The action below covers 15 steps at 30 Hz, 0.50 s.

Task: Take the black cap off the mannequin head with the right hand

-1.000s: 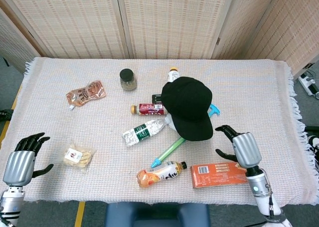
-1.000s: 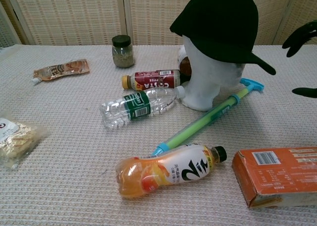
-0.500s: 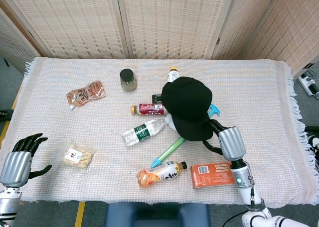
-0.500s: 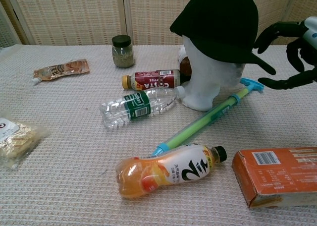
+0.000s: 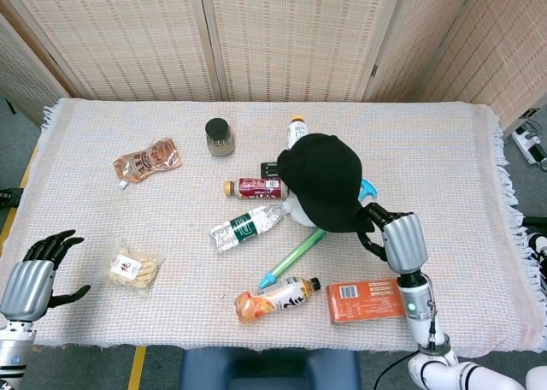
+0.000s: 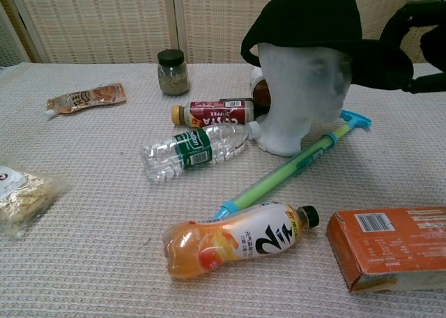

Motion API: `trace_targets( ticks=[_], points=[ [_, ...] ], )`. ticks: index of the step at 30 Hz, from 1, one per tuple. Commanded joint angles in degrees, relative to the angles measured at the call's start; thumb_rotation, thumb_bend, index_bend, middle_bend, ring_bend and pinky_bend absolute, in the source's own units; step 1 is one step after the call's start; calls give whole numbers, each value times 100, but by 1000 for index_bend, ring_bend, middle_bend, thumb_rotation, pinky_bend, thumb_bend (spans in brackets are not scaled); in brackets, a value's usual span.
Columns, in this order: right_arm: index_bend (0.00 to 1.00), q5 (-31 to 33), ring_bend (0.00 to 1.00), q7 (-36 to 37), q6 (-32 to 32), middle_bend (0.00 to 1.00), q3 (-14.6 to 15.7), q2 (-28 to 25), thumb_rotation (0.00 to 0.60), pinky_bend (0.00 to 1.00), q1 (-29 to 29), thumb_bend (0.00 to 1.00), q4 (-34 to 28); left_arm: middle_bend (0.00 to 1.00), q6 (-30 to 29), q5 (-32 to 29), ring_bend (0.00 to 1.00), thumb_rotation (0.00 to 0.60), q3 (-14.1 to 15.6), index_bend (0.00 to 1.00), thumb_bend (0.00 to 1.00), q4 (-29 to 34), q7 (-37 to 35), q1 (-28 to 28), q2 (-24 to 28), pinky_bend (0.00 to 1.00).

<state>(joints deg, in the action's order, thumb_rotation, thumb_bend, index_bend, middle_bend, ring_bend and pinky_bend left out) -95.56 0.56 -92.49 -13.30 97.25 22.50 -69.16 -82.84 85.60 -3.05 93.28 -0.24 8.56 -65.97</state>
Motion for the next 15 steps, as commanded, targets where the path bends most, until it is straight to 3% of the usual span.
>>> trace_targets(
  ticks=[1,15],
  points=[
    [910,8,886,16,-91,727,-111,8,600,1000,73,707,27,184,8,12,175,600,2,254,96,8,-16,9,1,209],
    [941,529,889,-347,15,743,-943,-353,600,1000,584,727,-40,177,94,-6,171,600,27,234,96,11,-71,33,-1,206]
  ],
)
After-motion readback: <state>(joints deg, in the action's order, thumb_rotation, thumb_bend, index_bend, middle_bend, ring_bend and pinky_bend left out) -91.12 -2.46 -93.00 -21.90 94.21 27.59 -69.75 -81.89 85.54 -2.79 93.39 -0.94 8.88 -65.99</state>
